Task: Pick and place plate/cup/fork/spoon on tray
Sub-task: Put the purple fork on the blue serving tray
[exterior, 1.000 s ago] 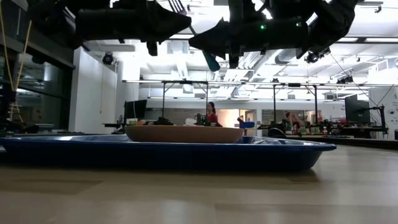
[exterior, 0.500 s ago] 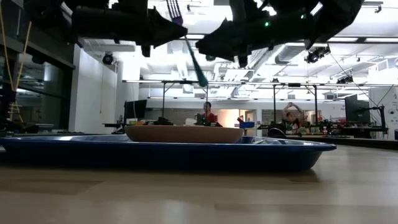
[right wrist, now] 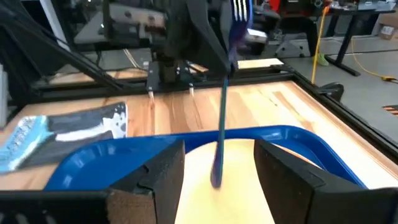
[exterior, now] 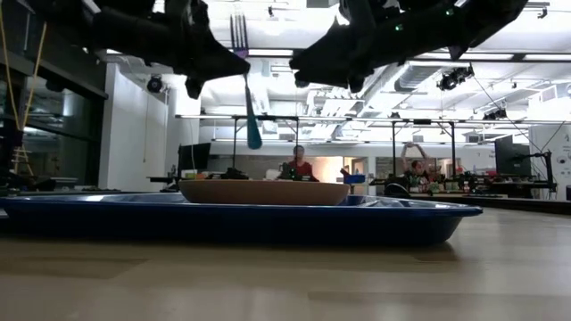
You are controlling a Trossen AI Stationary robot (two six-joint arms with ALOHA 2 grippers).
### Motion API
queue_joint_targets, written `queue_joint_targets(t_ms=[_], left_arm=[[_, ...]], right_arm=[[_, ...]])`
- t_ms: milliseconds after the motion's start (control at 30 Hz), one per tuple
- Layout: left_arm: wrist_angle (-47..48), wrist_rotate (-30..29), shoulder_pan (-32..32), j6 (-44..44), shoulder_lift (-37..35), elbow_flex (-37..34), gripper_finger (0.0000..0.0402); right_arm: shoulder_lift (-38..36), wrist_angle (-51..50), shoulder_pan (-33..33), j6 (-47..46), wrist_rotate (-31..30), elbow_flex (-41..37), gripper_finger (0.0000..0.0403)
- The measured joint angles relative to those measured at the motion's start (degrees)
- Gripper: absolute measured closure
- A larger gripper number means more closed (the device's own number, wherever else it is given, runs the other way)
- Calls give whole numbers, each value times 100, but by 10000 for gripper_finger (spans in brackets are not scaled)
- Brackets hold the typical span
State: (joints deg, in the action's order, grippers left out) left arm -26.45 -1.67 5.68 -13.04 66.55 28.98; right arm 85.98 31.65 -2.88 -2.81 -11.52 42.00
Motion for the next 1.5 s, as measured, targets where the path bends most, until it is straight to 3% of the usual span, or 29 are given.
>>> queue_joint_targets(t_ms=[300,533,1233,1367,1500], left_arm=[[210,487,9,-32,978,683,401],[786,742,-92,121,1357,1141,401],[823,751,-346,215,1439,1253,402],[807,712,-346,213,1439,1253,402],[703,712,-346,213,1439,1253,402]], right_arm=[[0,104,24,-152,209,0,217],[0,390,22,-250,245,-1,217],[629,1962,21,-319,340,2,219],[632,1953,22,-334,340,7,246],[632,1876,21,-373,296,7,312]])
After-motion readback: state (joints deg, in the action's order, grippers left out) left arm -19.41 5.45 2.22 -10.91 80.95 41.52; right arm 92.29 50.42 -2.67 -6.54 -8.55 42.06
